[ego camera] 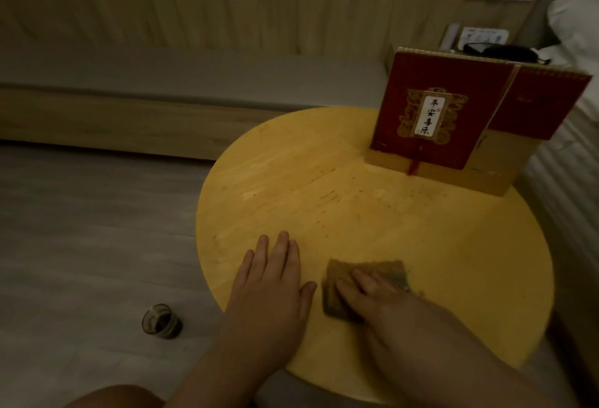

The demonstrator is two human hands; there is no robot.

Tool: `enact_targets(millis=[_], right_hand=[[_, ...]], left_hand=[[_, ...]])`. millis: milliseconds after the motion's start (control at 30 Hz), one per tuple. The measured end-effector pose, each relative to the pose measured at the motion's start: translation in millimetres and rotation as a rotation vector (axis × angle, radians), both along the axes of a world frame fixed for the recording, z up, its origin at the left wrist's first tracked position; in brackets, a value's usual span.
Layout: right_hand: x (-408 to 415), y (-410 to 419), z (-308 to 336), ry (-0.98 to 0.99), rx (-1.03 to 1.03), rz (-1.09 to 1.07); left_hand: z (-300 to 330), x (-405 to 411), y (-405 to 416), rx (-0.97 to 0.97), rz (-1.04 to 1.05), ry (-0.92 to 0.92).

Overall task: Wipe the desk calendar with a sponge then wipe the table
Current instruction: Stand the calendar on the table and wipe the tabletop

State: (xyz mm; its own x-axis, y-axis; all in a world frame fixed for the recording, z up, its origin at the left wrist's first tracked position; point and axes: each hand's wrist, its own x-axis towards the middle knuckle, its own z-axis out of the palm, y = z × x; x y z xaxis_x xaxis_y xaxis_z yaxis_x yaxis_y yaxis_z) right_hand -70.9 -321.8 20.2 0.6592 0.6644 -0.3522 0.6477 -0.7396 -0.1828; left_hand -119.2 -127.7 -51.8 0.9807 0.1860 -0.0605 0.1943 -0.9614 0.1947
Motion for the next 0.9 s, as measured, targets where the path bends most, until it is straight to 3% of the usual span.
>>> enact_targets(millis=[67, 133, 200, 300, 533, 700, 767, 900], right_hand=[[23.2, 3.3, 18.1, -0.124, 0.111, -0.1], [51.5, 10.7, 27.8, -0.104, 0.18, -0.172], [70.2, 24.7, 26.9, 0.037, 0.095, -0.147], [81.5, 42.4, 15.3, 0.088, -0.037, -0.077], [79.0, 45.9, 10.6, 0.288, -0.058, 0.009], [74.3, 38.8, 20.8, 0.307, -0.058, 0.099], [79.6, 36.5, 26.6, 0.383, 0.059, 0.078], [93.5, 47.4, 30.0, 0.563, 0.615, -0.169]], left_hand=[[2.4, 3.2, 3.8, -0.062, 0.003, -0.001], [7.3, 4.4, 7.2, -0.164, -0.003, -0.044], [13.3, 2.2, 8.0, -0.277, 0.007, -0.155], [22.6, 1.9, 8.3, -0.412, 0.057, -0.283], [39.5, 3.4, 21.0, -0.757, 0.236, -0.12], [43.5, -3.0, 25.6, -0.843, 0.207, -0.001], [46.7, -2.8, 24.2, -0.933, 0.216, -0.002], [59.0, 11.0, 28.0, -1.325, 0.358, -0.106]])
